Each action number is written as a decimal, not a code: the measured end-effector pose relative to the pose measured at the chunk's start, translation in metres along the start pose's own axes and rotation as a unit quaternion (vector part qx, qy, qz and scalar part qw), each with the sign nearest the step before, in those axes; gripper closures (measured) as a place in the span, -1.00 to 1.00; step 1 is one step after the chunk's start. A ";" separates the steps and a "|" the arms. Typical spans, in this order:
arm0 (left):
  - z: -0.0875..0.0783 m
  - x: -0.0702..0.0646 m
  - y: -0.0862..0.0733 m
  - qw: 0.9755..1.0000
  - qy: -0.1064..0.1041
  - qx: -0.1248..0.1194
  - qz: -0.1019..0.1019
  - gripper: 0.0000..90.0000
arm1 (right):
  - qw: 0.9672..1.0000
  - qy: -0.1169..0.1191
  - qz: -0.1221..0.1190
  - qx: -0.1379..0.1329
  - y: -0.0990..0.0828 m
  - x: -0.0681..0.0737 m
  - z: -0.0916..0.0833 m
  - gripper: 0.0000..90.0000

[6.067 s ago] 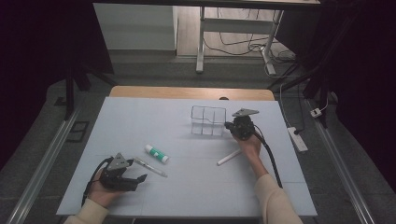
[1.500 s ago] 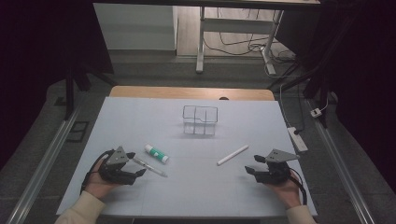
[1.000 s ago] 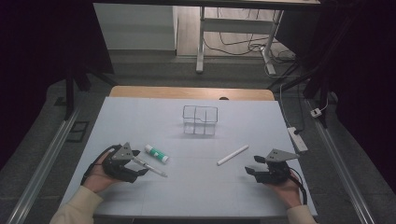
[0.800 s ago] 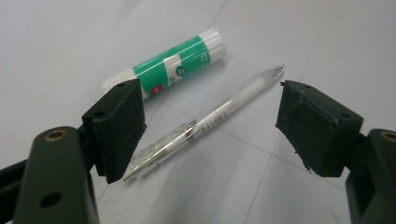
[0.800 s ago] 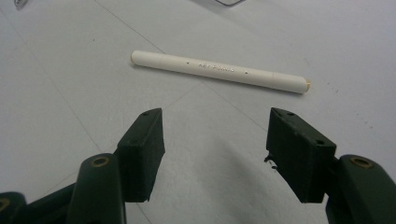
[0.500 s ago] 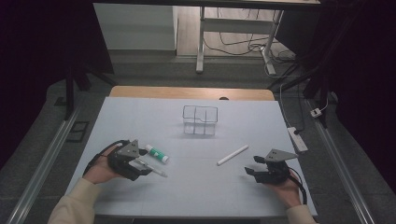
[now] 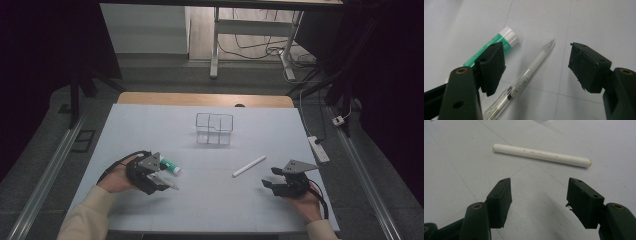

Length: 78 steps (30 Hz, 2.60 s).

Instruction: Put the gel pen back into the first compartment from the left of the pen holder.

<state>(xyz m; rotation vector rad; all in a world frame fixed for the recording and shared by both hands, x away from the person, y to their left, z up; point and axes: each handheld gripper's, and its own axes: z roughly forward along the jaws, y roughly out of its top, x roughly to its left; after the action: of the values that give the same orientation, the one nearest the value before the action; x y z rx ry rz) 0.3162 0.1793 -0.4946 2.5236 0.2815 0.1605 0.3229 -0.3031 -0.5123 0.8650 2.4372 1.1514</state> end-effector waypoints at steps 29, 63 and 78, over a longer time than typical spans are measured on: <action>0.033 0.009 0.017 0.994 -0.060 0.068 0.067 -0.03 | 1.000 0.004 0.008 -0.001 0.000 -0.001 0.001 -0.21; 0.034 0.001 0.020 0.983 -0.079 0.103 0.130 0.80 | 1.000 -0.002 0.003 -0.009 0.000 -0.001 -0.001 -0.21; 0.005 0.003 0.019 0.995 -0.061 0.020 0.071 0.80 | 1.000 -0.003 0.000 -0.008 0.000 -0.001 -0.001 -0.21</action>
<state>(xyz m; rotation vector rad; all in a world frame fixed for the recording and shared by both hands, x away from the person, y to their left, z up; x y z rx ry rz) 0.3229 0.1616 -0.4875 2.5810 0.0565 0.0564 0.3232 -0.3042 -0.5114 0.8618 2.4192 1.1657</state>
